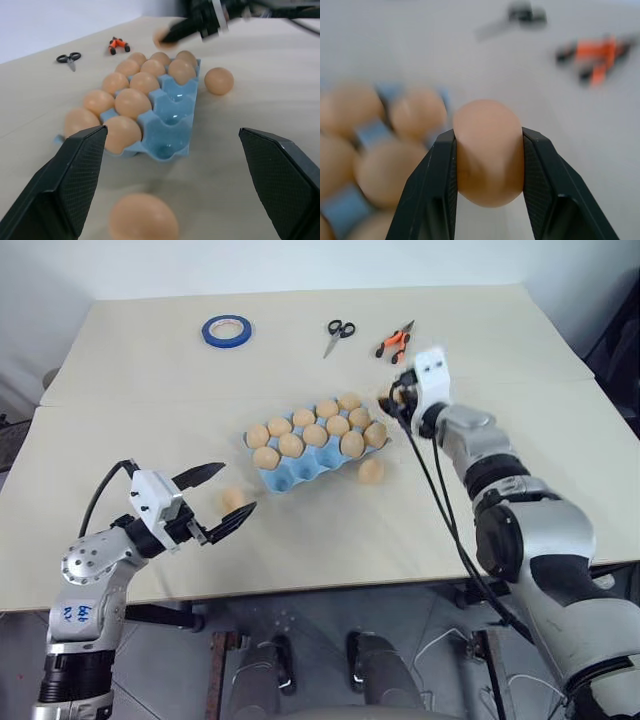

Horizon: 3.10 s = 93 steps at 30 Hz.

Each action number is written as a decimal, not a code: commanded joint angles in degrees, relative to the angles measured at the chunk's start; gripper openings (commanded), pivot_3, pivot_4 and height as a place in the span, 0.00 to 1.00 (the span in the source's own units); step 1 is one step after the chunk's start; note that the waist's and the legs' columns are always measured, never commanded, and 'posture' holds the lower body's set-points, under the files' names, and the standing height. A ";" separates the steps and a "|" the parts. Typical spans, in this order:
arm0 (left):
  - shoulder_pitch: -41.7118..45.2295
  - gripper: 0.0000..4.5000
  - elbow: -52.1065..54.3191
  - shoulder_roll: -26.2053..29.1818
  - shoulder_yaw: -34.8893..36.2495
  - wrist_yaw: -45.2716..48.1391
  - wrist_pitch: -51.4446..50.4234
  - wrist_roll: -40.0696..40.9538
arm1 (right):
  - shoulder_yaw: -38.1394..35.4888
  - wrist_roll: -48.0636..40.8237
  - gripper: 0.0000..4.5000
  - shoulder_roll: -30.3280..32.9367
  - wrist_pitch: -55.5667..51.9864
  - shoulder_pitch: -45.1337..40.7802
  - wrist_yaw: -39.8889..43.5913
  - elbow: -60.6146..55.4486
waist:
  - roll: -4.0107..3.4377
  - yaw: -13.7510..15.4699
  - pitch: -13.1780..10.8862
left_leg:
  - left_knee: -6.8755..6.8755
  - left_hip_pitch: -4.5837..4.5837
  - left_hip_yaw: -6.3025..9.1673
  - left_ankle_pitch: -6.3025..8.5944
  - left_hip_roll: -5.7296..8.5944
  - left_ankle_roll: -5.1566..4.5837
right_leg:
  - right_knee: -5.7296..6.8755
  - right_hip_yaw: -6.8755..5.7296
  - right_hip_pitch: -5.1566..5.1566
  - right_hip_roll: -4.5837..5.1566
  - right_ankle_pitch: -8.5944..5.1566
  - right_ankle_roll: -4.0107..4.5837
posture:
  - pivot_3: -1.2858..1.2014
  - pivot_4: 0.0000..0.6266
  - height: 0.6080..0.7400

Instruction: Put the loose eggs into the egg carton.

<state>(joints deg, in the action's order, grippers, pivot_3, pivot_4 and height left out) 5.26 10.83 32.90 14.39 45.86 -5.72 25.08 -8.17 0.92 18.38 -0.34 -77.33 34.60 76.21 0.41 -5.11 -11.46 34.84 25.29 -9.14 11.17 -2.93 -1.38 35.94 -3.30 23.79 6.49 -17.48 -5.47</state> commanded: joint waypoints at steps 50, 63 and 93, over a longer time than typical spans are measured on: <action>7.58 1.00 -6.00 -1.35 -10.31 7.65 0.07 -0.26 | -18.15 -22.34 0.99 15.96 -2.16 77.79 23.36 -74.76 | 0.35 3.06 0.20 | -0.34 -0.22 0.10 0.10 0.02 -0.12 | -0.46 -0.23 -0.30 0.03 0.07 0.05 | 0.52 0.24 1.00; 8.35 1.00 -7.71 -1.00 -9.59 9.61 1.70 -0.15 | -5.36 -20.94 0.99 16.23 -1.77 67.84 24.96 -73.34 | 0.34 1.92 0.20 | -0.08 -0.23 0.12 0.09 -0.05 -0.13 | -0.36 -0.14 -0.30 0.01 0.15 0.08 | 0.52 0.24 1.00; -4.29 1.00 2.58 -1.46 -1.28 0.91 2.69 0.40 | 11.16 -18.45 0.54 4.74 -9.56 42.29 26.24 -62.51 | 0.34 1.78 0.20 | -0.03 -0.08 0.19 0.10 -0.10 -0.15 | -0.16 -0.25 -0.16 0.06 0.13 0.16 | 0.52 0.24 1.00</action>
<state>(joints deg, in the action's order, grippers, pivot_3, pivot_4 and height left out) 1.74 10.85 31.41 11.23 47.60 -4.25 24.73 2.55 -15.38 22.82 -6.93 -34.50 60.75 19.58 0.75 -3.33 -11.25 34.81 25.19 -8.94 11.28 -3.05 -1.52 35.79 -3.53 23.63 6.55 -17.35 -5.30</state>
